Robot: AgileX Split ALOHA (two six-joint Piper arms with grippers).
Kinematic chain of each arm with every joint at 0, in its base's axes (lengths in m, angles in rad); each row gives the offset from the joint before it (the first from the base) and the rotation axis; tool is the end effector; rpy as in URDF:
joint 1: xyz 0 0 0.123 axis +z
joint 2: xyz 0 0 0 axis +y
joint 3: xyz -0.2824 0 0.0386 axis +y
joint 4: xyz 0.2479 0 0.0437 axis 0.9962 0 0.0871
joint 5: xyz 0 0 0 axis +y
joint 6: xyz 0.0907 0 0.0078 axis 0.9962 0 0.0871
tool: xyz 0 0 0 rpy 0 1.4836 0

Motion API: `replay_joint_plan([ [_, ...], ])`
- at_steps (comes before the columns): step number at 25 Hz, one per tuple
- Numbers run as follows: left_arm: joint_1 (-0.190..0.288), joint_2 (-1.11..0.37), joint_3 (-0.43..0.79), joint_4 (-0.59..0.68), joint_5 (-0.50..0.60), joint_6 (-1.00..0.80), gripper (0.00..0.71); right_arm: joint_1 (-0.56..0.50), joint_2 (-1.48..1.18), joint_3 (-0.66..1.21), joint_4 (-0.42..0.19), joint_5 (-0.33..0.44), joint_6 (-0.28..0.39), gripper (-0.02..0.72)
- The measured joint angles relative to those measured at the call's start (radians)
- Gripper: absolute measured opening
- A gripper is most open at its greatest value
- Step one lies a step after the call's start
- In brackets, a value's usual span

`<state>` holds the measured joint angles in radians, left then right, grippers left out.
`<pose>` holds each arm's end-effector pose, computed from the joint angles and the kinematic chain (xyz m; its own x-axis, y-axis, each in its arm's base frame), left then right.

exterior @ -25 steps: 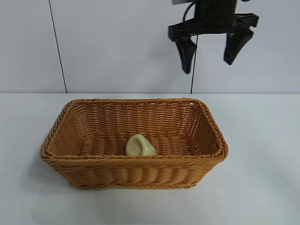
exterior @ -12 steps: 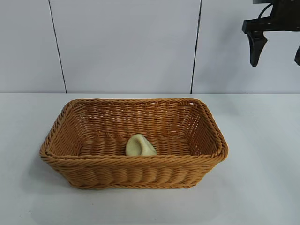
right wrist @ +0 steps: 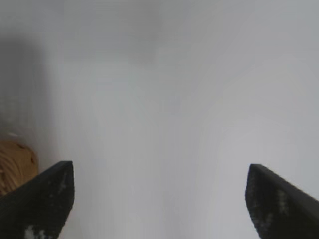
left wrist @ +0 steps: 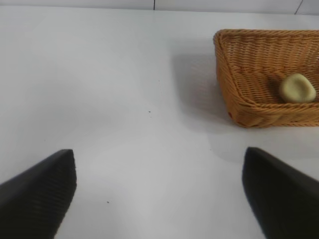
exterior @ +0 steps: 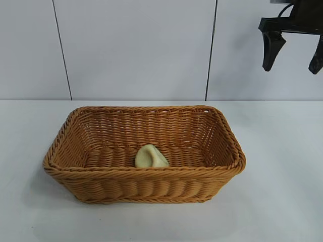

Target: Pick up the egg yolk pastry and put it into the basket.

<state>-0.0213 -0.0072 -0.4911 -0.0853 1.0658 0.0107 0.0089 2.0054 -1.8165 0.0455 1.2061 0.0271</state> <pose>-0.0054 -0.0067 0.2745 -0.4630 -0.0207 -0.8861 0.0733 0.9954 -0.0615 0.4291 0.0077 0.2714 -0.9654 0.0347 -0.2583 0.0219 0.9984 0.0523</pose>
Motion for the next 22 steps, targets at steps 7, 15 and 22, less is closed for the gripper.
replay_joint_plan([
  [7, 0.0, 0.0, 0.0, 0.0, 0.0, 0.0, 0.696, 0.0, -0.257, 0.336, 0.017, 0.0, -0.038, 0.644],
  [15, 0.0, 0.0, 0.0, 0.0, 0.0, 0.0, 0.696, 0.0, -0.645, 0.727, 0.026, 0.0, -0.042, 0.644],
  [22, 0.0, 0.0, 0.0, 0.0, 0.0, 0.0, 0.696, 0.0, -1.011, 1.029, 0.026, -0.06, -0.058, 0.644],
])
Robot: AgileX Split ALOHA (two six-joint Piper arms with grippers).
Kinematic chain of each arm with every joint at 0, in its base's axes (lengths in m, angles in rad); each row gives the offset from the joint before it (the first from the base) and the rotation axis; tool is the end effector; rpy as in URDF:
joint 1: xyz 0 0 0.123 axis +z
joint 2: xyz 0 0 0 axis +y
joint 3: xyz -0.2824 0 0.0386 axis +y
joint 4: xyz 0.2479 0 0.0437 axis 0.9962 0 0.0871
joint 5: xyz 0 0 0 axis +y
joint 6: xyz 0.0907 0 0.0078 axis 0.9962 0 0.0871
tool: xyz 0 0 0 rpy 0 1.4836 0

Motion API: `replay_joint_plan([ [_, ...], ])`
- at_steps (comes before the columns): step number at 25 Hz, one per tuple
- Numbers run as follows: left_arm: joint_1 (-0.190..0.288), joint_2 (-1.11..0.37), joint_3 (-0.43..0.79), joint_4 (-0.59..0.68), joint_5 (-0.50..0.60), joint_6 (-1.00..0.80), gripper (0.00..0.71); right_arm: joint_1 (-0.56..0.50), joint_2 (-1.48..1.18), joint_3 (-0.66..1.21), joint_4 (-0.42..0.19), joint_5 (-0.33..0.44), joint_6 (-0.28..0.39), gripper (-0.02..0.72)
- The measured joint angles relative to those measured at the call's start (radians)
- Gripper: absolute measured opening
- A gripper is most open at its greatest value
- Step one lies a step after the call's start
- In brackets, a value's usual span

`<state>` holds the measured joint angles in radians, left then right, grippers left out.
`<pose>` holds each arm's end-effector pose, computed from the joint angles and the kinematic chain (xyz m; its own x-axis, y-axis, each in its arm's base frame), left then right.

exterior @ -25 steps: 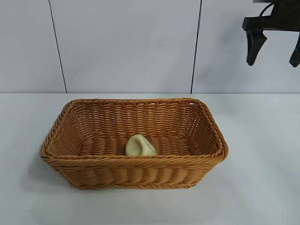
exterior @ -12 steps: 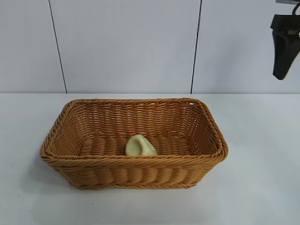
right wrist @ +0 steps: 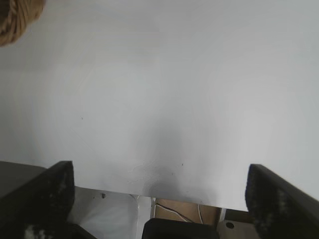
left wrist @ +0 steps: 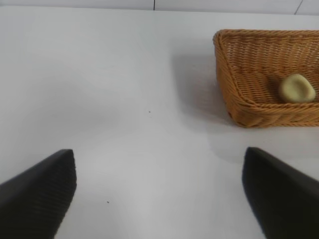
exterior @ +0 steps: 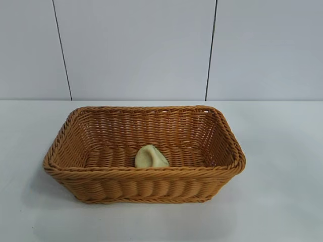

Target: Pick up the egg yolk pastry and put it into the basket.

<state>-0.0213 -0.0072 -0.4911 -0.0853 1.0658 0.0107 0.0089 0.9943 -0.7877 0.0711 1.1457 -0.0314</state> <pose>-0.0054 -0.0067 0.2745 -0.4630 -0.0207 -0.8861 0.0733 0.9954 -0.0615 0.1573 0.0073 0.2861 -0.9533 -0.0105 -0.3020 -0.0304 0.9977 0.0611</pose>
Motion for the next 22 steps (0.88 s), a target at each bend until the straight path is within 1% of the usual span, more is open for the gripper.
replay_joint_plan([
  [2, 0.0, 0.0, 0.0, 0.0, 0.0, 0.0, 0.696, 0.0, -0.106, 0.084, 0.0, -0.056, -0.008, 0.644],
  [5, 0.0, 0.0, 0.0, 0.0, 0.0, 0.0, 0.696, 0.0, -0.272, 0.184, 0.0, -0.099, -0.011, 0.644],
  [9, 0.0, 0.0, 0.0, 0.0, 0.0, 0.0, 0.696, 0.0, -0.461, 0.278, 0.0, -0.108, -0.014, 0.644],
  [12, 0.0, 0.0, 0.0, 0.0, 0.0, 0.0, 0.696, 0.0, -0.584, 0.283, -0.001, -0.125, -0.014, 0.644],
  [22, 0.0, 0.0, 0.0, 0.0, 0.0, 0.0, 0.696, 0.0, -0.961, 0.288, 0.0, -0.127, -0.014, 0.644],
])
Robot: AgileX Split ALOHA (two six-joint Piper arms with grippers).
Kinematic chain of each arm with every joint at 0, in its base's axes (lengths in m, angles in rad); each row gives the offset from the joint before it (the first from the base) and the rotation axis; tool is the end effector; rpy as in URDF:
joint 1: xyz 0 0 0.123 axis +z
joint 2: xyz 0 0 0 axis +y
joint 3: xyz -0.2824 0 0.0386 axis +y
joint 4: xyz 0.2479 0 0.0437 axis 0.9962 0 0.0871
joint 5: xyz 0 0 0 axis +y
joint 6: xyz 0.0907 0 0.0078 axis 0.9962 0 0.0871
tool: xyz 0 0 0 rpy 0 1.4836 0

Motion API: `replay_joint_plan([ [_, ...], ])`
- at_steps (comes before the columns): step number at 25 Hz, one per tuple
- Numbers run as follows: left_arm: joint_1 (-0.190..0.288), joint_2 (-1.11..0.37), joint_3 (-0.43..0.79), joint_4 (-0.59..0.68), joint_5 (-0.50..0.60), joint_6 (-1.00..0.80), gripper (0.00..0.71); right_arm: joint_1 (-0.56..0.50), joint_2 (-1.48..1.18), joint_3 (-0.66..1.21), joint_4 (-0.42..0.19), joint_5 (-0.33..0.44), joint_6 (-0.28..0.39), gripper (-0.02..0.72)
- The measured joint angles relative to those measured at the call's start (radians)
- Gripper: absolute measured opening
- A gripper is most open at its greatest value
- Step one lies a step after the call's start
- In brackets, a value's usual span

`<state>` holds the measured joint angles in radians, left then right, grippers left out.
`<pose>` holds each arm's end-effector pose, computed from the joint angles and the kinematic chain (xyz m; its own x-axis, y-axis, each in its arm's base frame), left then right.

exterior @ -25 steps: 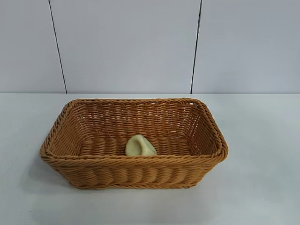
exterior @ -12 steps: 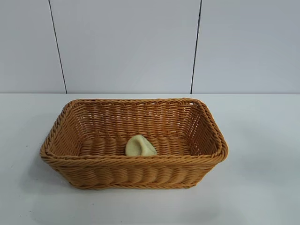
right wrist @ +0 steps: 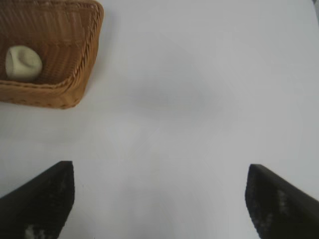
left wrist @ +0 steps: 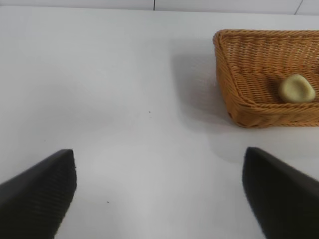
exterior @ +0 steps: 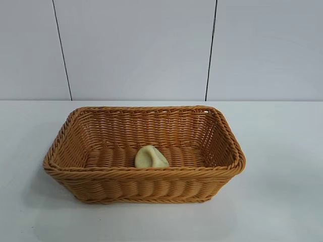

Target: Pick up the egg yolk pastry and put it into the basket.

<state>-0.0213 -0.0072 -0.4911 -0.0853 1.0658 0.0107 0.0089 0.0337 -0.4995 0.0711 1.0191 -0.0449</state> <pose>-0.0054 -0.0067 0.2745 -0.4630 -0.0207 -0.8861 0.0733 0.9954 -0.0615 0.0020 0.0055 0.2806 -0.4479 -0.0116 -0.8940 -0.0664 0.9976 0.0203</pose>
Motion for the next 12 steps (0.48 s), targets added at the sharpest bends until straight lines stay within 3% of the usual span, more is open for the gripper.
replay_joint_plan([
  [12, 0.0, 0.0, 0.0, 0.0, 0.0, 0.0, 0.696, 0.0, -0.041, 0.0, 0.004, 0.001, 0.0, 0.644],
])
